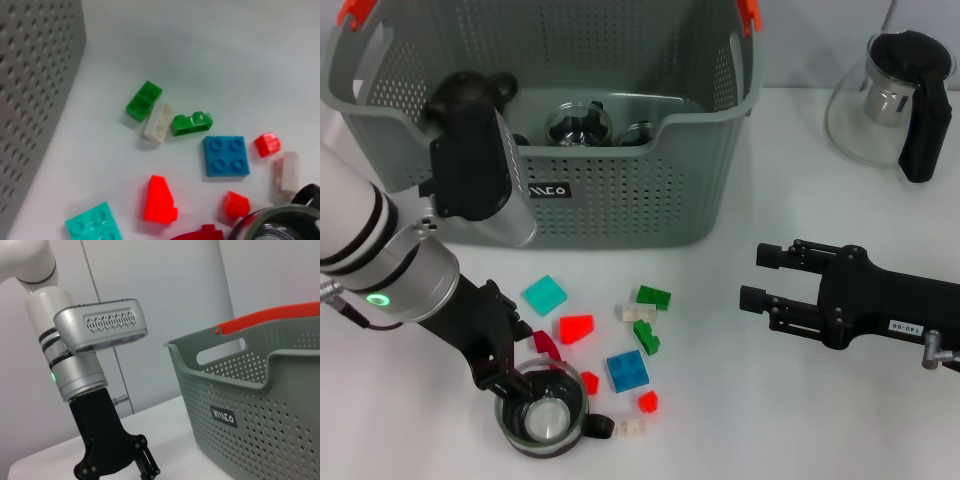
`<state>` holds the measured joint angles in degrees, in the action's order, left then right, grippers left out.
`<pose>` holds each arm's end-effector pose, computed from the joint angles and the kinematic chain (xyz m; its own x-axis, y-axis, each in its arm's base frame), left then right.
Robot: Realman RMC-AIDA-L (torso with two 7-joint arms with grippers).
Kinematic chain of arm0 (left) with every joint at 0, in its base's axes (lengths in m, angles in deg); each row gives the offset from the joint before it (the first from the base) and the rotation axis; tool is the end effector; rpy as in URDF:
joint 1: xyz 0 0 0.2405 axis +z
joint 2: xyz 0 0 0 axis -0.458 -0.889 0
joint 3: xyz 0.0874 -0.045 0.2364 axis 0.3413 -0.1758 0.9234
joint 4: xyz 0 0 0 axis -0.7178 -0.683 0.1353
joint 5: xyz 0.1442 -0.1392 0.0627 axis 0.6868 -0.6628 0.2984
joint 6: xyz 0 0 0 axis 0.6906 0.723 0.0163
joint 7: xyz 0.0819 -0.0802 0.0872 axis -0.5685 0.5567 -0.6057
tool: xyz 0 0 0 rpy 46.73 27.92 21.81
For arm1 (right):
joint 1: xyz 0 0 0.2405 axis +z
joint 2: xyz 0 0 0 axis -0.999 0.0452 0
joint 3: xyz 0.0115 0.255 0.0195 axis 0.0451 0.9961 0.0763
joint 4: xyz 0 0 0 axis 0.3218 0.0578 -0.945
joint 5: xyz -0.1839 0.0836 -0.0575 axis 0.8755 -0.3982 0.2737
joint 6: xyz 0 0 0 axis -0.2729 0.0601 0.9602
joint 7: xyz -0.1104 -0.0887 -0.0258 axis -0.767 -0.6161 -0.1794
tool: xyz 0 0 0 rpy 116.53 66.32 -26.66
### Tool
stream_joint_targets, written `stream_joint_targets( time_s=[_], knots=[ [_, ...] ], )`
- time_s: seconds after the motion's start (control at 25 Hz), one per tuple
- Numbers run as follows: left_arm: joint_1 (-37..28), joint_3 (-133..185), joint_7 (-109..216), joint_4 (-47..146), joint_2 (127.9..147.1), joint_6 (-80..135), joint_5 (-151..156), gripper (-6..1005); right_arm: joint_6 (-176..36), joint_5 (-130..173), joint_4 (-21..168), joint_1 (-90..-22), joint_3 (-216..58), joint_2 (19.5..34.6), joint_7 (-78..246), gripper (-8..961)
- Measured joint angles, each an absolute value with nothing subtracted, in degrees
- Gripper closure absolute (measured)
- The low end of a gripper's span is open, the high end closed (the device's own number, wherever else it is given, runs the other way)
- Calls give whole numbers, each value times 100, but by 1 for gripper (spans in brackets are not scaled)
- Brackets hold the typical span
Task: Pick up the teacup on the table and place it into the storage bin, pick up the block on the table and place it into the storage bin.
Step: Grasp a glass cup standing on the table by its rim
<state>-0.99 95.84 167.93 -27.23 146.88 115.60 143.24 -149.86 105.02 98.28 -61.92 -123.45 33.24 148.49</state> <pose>-0.2104 0.3149 -0.0140 0.8671 0.3112 -0.3890 0.2561 -0.9482 -0.1877 0.2666 0.2972 -0.0324 0.7336 -0.2890 -0.6151 -0.4322 -0.8969 -0.0941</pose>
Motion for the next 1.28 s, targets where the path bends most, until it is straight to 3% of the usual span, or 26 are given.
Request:
stream_joint_targets(
  time_s=[1.28],
  knots=[
    [-98, 9698, 17026, -2452, 14712, 11171, 14792, 304, -14989, 10502, 9768, -6236, -12357, 3303, 14811, 279]
  ],
)
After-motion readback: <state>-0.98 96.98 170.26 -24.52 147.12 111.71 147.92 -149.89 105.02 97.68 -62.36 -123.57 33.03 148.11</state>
